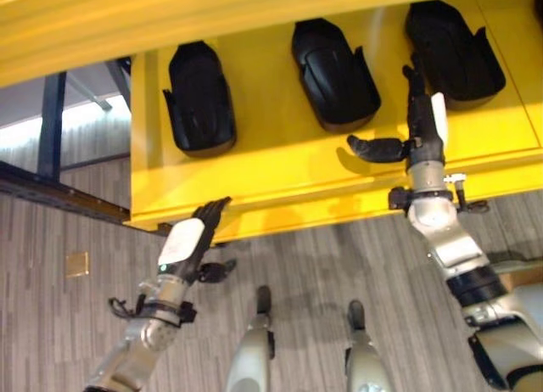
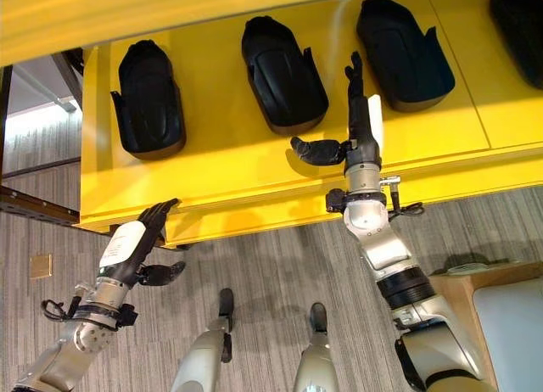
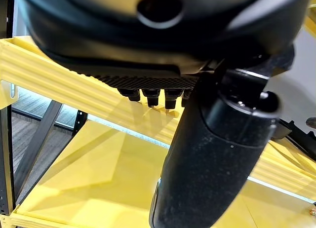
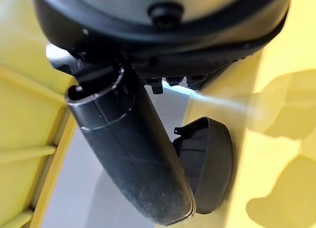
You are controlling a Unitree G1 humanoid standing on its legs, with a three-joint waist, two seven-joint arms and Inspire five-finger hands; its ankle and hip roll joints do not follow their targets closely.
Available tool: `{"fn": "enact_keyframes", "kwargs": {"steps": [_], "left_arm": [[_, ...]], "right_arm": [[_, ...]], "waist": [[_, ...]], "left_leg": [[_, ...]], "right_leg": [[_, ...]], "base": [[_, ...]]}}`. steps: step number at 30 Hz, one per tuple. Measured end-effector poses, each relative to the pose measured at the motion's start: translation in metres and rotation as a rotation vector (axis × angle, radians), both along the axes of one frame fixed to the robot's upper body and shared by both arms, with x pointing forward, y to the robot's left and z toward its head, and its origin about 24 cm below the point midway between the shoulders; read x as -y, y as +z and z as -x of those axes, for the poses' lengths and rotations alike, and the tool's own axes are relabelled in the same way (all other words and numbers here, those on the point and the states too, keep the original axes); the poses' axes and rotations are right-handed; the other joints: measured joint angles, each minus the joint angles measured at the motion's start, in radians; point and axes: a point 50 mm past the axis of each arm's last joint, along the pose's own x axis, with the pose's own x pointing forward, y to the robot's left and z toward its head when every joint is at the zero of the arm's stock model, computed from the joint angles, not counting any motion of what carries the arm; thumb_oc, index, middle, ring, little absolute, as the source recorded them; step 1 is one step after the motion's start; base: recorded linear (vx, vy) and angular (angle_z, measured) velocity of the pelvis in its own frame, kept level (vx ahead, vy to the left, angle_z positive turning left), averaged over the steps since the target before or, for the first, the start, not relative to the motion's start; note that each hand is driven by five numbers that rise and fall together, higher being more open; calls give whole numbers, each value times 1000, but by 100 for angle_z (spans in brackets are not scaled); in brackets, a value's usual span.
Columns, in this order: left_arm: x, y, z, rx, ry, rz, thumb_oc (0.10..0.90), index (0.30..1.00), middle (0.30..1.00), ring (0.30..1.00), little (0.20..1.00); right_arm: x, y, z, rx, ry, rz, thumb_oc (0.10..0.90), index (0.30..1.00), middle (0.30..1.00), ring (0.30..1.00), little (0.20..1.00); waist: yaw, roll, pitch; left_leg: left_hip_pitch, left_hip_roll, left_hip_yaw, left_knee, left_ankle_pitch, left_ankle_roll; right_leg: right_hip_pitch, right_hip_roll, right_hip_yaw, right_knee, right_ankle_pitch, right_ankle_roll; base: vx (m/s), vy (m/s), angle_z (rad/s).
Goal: Move parts from the plastic box to the shelf.
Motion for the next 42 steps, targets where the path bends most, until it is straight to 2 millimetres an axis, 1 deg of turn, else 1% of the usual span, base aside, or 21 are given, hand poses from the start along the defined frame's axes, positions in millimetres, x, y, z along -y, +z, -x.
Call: {"fn": "enact_keyframes", "kwargs": {"steps": [5,11,14,16,19,24,31,37,42], "left_arm": [[0,0,0,2,-1,1,900,1000,1000,1000,1000],[1,1,-1,6,-1,1,900,1000,1000,1000,1000],[1,2,-1,10,-2,1,900,1000,1000,1000,1000],[2,3,-2,17,-6,2,900,1000,1000,1000,1000],[1,3,-2,16,-4,2,900,1000,1000,1000,1000],[1,4,-3,15,2,33,900,1000,1000,1000,1000],[1,6,-5,27,0,36,900,1000,1000,1000,1000],[-1,7,-5,27,7,35,900,1000,1000,1000,1000],[-1,7,-5,28,7,35,900,1000,1000,1000,1000]], "right_arm": [[3,-7,-3,-31,-20,-3,900,1000,1000,1000,1000],[5,-10,-5,-47,-28,-1,900,1000,1000,1000,1000],[10,-18,-11,-93,-52,-1,900,1000,1000,1000,1000],[17,-26,-16,-148,-79,-8,900,1000,1000,1000,1000],[20,-29,-19,-176,-82,-20,900,1000,1000,1000,1000],[14,-24,-22,-173,-58,-12,900,1000,1000,1000,1000],[7,-28,-23,-201,-11,3,900,1000,1000,1000,1000],[4,-26,-28,-214,2,24,900,1000,1000,1000,1000],[-5,-28,-28,-220,25,8,900,1000,1000,1000,1000]], "waist": [[1,1,0],[1,1,1],[1,1,1],[2,0,1],[1,-1,1],[0,-5,4],[1,-17,10],[1,-21,10],[1,-24,10]], "left_leg": [[-3,0,0,0,0,0],[-7,0,0,0,2,0],[-15,-1,-1,3,3,0],[-21,-1,-2,10,3,1],[-21,-1,-2,11,3,1],[-21,0,-2,15,3,1],[-21,1,-4,18,3,1],[-22,1,-4,22,3,1],[-23,2,-6,25,3,1]], "right_leg": [[-4,0,0,3,-1,1],[-17,1,2,22,-10,1],[-27,1,1,33,-13,2],[-29,2,-1,36,-13,2],[-30,2,0,36,-13,2],[-30,3,0,40,-13,2],[-30,4,0,45,-13,2],[-30,5,0,49,-13,2],[-29,6,-1,52,-13,2]], "base": [[0,0,0],[0,0,0],[-4,-3,1],[-10,-2,4],[0,0,0],[0,0,0],[0,0,0],[0,0,0],[0,0,0]]}}
